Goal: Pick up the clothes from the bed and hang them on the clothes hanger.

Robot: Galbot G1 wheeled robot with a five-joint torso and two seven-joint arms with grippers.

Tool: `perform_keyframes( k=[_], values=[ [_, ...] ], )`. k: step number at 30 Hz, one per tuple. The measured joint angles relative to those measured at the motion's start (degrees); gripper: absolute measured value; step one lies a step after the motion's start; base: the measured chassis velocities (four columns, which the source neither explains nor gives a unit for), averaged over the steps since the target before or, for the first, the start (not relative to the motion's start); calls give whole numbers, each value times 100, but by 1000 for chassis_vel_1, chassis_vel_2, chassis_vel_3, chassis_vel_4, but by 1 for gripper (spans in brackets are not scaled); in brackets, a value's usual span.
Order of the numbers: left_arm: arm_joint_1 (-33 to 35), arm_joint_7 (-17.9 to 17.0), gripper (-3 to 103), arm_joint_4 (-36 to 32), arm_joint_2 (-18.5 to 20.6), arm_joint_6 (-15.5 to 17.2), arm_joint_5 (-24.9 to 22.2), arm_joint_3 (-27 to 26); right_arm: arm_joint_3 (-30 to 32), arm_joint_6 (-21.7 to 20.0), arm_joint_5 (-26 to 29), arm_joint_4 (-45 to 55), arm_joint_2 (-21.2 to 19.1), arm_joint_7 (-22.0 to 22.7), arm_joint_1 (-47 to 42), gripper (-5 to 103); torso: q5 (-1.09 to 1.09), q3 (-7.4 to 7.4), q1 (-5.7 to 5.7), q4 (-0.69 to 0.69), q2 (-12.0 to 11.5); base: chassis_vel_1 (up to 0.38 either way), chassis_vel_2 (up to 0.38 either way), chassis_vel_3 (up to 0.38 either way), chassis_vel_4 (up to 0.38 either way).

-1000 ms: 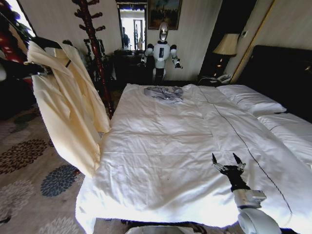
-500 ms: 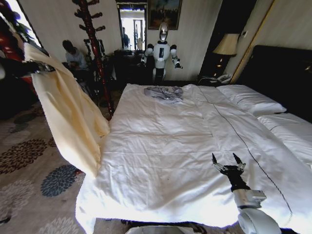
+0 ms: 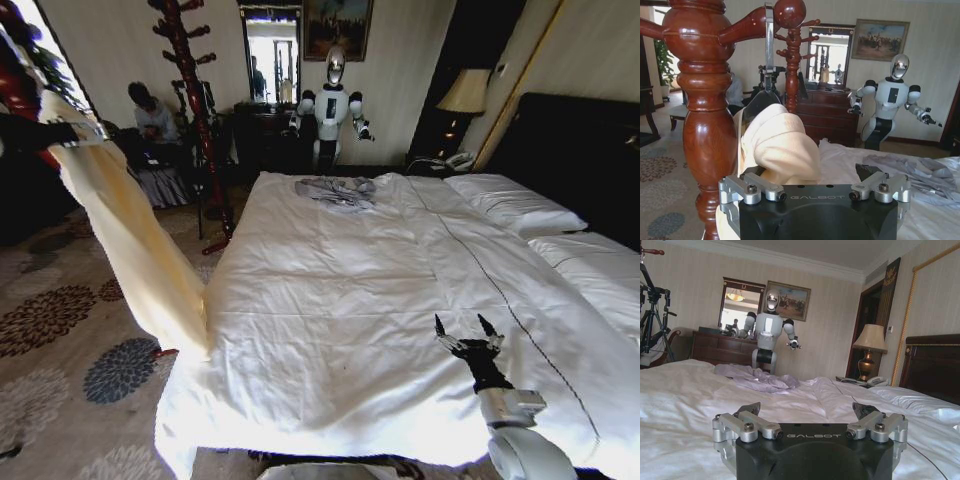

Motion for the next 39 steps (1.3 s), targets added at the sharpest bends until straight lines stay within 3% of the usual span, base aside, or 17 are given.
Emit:
perform_keyframes(
  k=[8,12,20,34,39],
  values=[
    [103,44,100,-126,147,0,123,-97,0,0,0,0,0,0,0,100,0,0,0,0,0,0,0,0,0],
    [388,55,100,-237,175,0,253,-397,0,0,0,0,0,0,0,100,0,0,0,1,0,0,0,0,0],
    [542,175,100,-378,103,1,964,-496,0,0,0,0,0,0,0,100,0,0,0,0,0,0,0,0,0],
    [677,123,100,-800,-10,1,1269,-791,0,0,0,0,0,0,0,100,1,0,0,0,0,0,0,0,0],
    [685,87,100,-889,147,1,1250,-1013,0,0,0,0,0,0,0,100,1,0,0,2,0,0,0,0,0]
  ],
)
